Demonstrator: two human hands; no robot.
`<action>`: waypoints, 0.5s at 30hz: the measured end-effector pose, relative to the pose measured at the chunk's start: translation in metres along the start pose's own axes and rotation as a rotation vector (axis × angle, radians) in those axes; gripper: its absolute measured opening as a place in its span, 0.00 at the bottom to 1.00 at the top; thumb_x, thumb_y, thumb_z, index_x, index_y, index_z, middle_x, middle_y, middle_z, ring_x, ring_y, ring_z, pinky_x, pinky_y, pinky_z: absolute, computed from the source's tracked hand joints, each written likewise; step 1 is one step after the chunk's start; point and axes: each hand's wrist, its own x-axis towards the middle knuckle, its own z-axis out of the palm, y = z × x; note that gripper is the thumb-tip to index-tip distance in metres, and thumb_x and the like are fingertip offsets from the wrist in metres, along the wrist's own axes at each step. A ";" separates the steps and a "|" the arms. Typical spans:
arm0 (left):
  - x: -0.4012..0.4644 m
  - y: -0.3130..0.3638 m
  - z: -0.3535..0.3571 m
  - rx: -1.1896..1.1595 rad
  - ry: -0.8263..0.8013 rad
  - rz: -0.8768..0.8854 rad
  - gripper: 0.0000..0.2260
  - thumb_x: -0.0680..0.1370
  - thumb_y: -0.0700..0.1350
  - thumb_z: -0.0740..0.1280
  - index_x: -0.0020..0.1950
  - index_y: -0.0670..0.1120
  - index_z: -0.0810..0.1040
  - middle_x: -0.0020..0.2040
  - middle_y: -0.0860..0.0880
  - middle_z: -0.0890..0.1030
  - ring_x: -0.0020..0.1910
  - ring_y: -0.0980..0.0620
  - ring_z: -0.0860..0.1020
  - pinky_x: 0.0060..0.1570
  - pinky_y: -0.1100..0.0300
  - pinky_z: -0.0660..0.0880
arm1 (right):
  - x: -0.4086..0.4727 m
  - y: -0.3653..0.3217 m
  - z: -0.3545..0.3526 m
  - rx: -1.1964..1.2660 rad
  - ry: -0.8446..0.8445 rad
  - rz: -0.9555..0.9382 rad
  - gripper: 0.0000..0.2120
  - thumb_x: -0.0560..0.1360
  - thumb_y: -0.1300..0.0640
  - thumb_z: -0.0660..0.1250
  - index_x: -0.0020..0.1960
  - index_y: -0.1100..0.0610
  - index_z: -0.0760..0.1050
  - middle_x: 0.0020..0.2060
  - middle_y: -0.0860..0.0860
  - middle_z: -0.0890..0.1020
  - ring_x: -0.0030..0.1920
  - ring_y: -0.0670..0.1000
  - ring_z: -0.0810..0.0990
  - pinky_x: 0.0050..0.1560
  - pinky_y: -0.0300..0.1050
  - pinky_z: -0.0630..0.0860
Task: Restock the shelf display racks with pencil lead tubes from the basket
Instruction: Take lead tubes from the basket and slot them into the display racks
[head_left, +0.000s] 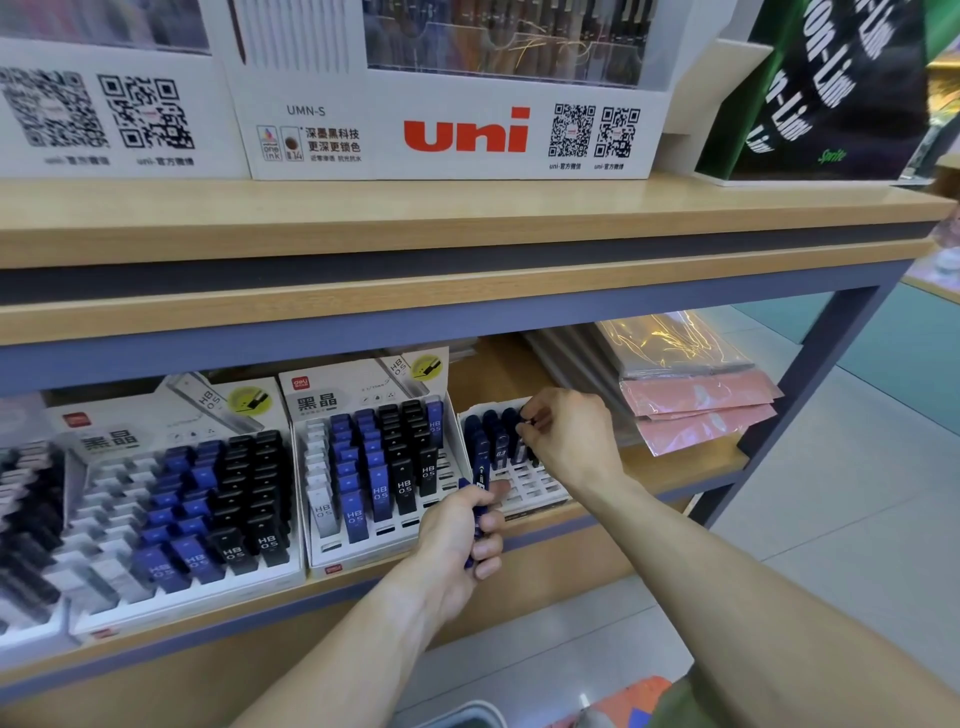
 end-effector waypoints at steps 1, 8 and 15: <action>0.000 0.000 0.000 0.006 0.001 0.003 0.14 0.82 0.41 0.60 0.62 0.39 0.79 0.29 0.51 0.67 0.22 0.54 0.58 0.21 0.64 0.53 | 0.000 0.000 0.000 -0.006 -0.013 0.004 0.05 0.73 0.57 0.75 0.49 0.54 0.85 0.40 0.49 0.86 0.43 0.52 0.83 0.47 0.47 0.80; -0.005 0.003 0.002 0.030 -0.008 0.038 0.05 0.81 0.39 0.61 0.45 0.45 0.70 0.28 0.50 0.68 0.23 0.53 0.58 0.22 0.64 0.53 | 0.001 0.002 0.008 -0.112 -0.087 -0.041 0.09 0.75 0.61 0.71 0.53 0.57 0.86 0.52 0.54 0.84 0.51 0.57 0.82 0.47 0.43 0.74; -0.002 0.002 -0.002 0.045 -0.051 0.106 0.04 0.83 0.38 0.64 0.55 0.41 0.70 0.36 0.46 0.76 0.21 0.55 0.57 0.20 0.65 0.52 | -0.005 -0.011 -0.008 0.186 -0.088 0.099 0.05 0.75 0.58 0.72 0.49 0.52 0.83 0.42 0.46 0.83 0.40 0.45 0.80 0.44 0.41 0.77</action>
